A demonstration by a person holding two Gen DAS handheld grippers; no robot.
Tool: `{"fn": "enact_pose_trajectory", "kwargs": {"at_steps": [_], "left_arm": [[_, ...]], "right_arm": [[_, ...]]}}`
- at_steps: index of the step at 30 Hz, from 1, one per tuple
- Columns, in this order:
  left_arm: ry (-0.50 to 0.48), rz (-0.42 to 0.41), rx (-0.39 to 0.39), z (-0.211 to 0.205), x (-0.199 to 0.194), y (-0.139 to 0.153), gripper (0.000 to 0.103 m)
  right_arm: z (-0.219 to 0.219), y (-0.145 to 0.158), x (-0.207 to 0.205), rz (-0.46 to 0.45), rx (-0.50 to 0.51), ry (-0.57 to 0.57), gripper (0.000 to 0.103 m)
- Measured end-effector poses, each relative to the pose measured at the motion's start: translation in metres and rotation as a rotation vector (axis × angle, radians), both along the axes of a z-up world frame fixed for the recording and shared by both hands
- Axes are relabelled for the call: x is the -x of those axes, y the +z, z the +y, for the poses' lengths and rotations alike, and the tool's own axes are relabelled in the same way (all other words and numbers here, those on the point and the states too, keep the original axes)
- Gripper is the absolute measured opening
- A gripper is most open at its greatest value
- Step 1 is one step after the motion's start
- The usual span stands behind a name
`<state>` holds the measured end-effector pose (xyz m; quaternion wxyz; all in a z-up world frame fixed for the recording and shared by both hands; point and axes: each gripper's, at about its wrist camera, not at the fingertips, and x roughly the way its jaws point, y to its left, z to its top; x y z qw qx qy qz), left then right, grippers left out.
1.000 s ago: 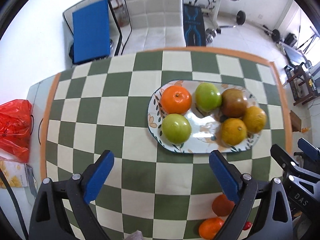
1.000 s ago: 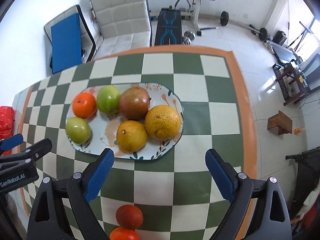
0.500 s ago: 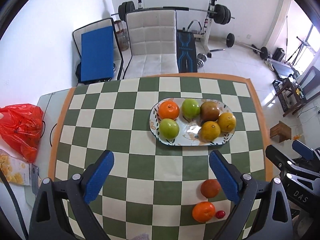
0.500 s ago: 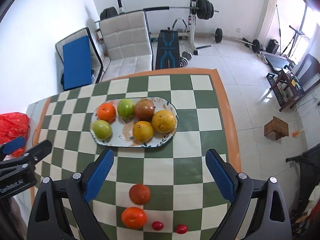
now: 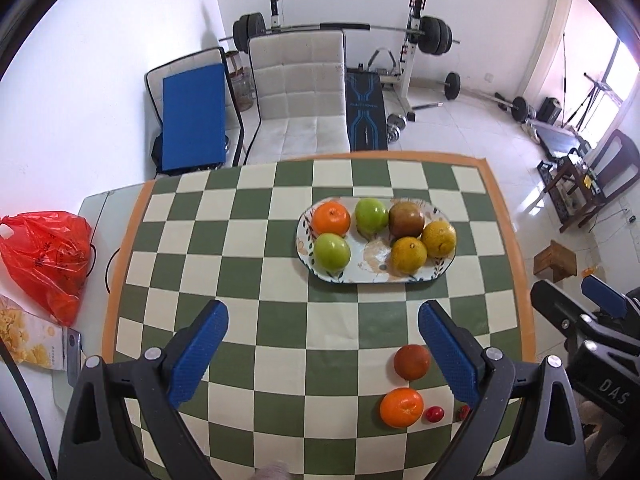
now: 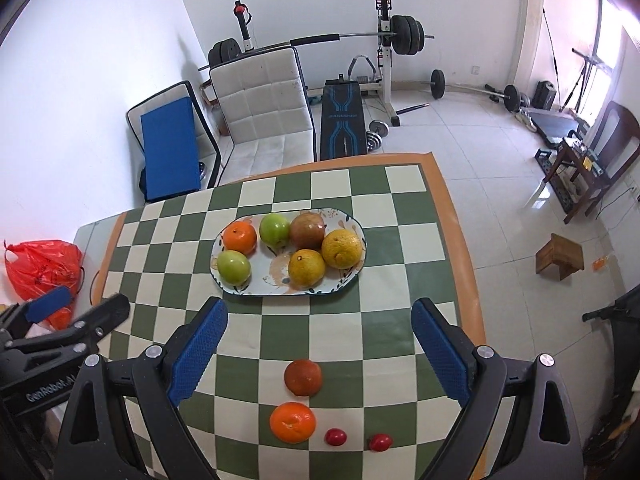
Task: Organize fruits
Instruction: 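Withdraw both tools toward the remaining oranges, then grasp the orange with the left tool while the right grasps the blood orange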
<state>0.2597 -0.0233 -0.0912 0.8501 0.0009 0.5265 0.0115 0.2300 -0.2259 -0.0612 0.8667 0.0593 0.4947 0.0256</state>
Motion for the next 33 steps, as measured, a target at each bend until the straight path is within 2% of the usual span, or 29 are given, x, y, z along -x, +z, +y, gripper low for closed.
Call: {"fn": "enact_pose_trajectory", "kwargs": {"at_steps": [2, 5, 7, 10, 11, 12, 14, 17, 18, 19, 22, 25, 29, 33], "left_arm": [[0.006, 0.030, -0.024, -0.001, -0.005, -0.013, 0.103], [0.031, 0.104, -0.103, -0.001, -0.014, -0.050, 0.103], [0.053, 0.167, -0.142, 0.002, -0.018, -0.079, 0.103], [0.084, 0.271, -0.153, 0.008, -0.020, -0.123, 0.103], [0.099, 0.319, -0.156, 0.010, -0.020, -0.141, 0.103], [0.106, 0.347, -0.154, 0.012, -0.018, -0.152, 0.103], [0.126, 0.411, -0.150, 0.015, -0.016, -0.176, 0.103], [0.135, 0.484, -0.135, 0.015, -0.010, -0.204, 0.103], [0.135, 0.502, -0.129, 0.014, -0.008, -0.209, 0.103], [0.133, 0.517, -0.112, 0.013, -0.007, -0.213, 0.103], [0.116, 0.544, -0.048, 0.005, -0.001, -0.217, 0.103], [0.064, 0.560, 0.026, -0.015, 0.008, -0.215, 0.103], [-0.071, 0.606, 0.078, -0.060, 0.021, -0.221, 0.103], [-0.212, 0.666, 0.077, -0.104, 0.033, -0.243, 0.103]], "right_arm": [[-0.004, -0.010, -0.003, 0.030, -0.029, -0.003, 0.095], [-0.010, -0.046, -0.014, 0.123, -0.072, 0.006, 0.095], [-0.013, -0.086, -0.021, 0.213, -0.113, 0.022, 0.095], [-0.010, -0.149, -0.027, 0.343, -0.157, 0.045, 0.094], [-0.006, -0.171, -0.029, 0.390, -0.152, 0.058, 0.091], [-0.003, -0.186, -0.030, 0.417, -0.157, 0.066, 0.084], [0.006, -0.224, -0.031, 0.501, -0.188, 0.087, 0.079], [0.016, -0.264, -0.032, 0.573, -0.216, 0.104, 0.071], [0.018, -0.272, -0.031, 0.581, -0.234, 0.110, 0.064], [0.021, -0.280, -0.030, 0.590, -0.256, 0.118, 0.058], [0.025, -0.277, -0.026, 0.562, -0.224, 0.143, 0.057], [0.009, -0.265, -0.017, 0.519, -0.168, 0.132, 0.057], [-0.039, -0.258, 0.001, 0.517, -0.169, 0.046, 0.057], [-0.079, -0.255, 0.014, 0.515, -0.152, -0.034, 0.057]]}}
